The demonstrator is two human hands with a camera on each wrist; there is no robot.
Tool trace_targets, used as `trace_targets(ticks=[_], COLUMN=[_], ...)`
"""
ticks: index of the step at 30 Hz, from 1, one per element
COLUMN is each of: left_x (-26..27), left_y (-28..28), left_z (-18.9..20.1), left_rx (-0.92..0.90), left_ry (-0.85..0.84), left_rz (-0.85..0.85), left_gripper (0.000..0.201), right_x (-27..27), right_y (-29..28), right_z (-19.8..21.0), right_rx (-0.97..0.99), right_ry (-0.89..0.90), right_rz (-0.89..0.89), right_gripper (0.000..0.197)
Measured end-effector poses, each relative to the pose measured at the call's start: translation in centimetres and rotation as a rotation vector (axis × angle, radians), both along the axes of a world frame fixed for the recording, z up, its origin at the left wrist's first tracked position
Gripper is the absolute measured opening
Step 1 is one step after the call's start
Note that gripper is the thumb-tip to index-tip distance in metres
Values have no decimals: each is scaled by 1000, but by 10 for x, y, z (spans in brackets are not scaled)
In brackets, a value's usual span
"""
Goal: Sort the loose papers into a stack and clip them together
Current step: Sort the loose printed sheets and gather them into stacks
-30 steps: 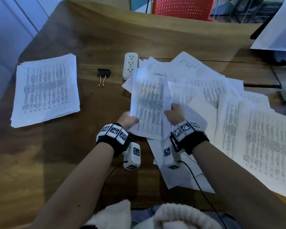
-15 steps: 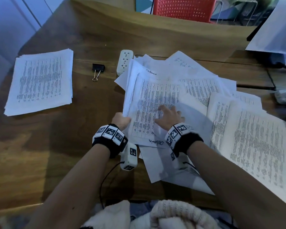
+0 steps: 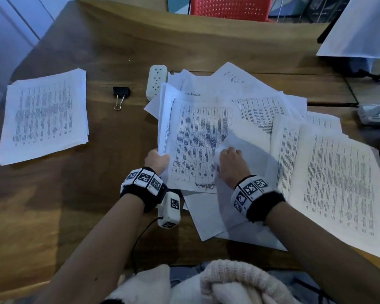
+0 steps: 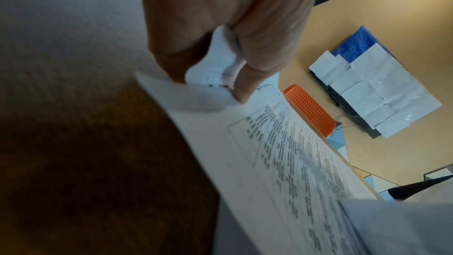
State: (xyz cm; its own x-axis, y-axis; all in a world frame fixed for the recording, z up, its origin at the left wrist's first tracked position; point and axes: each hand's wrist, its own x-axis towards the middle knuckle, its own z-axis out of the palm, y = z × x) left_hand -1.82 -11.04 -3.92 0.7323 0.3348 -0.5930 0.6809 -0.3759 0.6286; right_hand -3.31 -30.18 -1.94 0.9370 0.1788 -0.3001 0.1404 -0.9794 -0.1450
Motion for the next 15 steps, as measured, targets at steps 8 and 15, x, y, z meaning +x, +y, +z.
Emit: trace_targets(ticks=[8, 15], left_x=[6, 6], left_y=[25, 35], left_z=[3, 16], left_rx=[-166, 244], left_ry=[-45, -322], left_rz=[-13, -31], left_gripper=[37, 26], right_x=[39, 85], right_y=[29, -16], right_z=[99, 101], right_rx=[1117, 1348], right_ry=[-24, -159], right_rz=[-186, -560], right_gripper=[26, 11])
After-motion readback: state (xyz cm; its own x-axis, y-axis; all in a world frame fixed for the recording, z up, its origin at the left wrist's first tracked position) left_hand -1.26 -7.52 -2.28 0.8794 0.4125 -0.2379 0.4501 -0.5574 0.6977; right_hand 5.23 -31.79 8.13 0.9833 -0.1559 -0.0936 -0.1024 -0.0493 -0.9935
